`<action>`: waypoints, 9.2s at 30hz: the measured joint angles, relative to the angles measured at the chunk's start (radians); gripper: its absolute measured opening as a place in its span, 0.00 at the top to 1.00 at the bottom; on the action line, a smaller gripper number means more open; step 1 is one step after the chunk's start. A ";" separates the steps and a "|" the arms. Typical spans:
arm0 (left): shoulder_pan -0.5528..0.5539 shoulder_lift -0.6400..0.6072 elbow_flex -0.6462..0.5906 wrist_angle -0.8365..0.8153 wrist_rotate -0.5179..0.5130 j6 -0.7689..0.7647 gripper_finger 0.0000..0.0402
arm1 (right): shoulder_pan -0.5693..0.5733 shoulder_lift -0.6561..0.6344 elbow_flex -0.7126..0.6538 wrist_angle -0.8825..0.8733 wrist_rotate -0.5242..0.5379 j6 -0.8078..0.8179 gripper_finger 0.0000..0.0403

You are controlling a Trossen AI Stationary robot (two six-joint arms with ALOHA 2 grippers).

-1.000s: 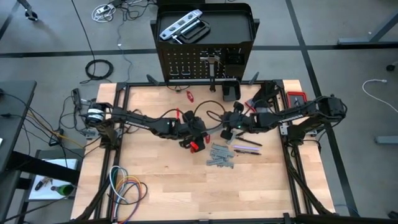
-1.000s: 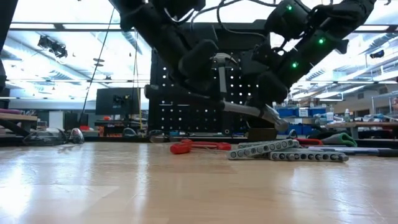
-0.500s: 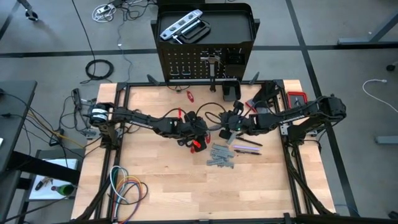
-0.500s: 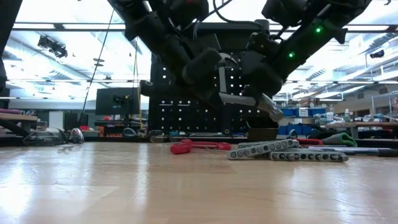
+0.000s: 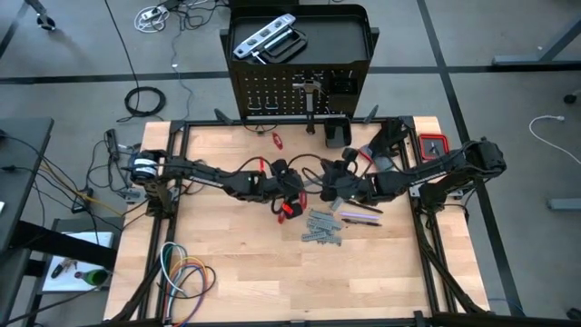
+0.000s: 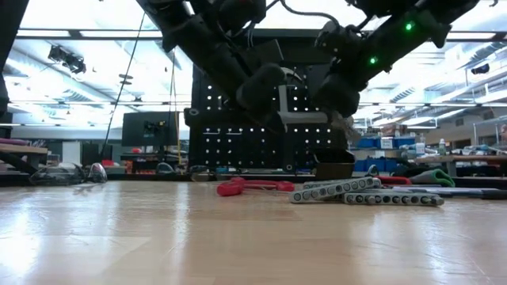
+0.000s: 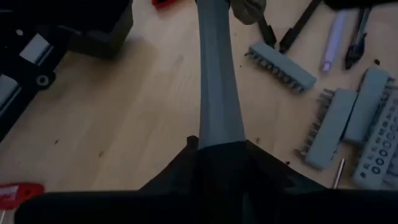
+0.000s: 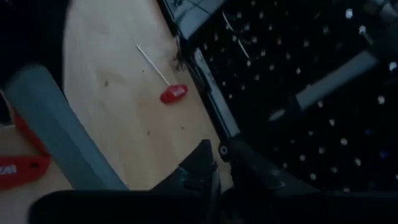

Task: Hang tools onto peg board
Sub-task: Hang the hammer onto the peg board, then hang the allen wrench onto the peg board

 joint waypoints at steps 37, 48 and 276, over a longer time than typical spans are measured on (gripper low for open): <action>0.089 0.049 -0.248 1.248 -0.438 0.272 0.78 | 0.146 -0.457 -0.181 -0.033 0.294 0.158 0.56; 0.163 0.262 -0.097 1.416 -0.441 0.216 0.78 | 0.081 -0.459 -0.240 0.019 0.220 0.179 0.56; 0.072 -0.089 -0.004 -0.022 -0.208 0.296 1.00 | -0.082 -0.406 -0.256 0.088 -0.589 0.465 0.62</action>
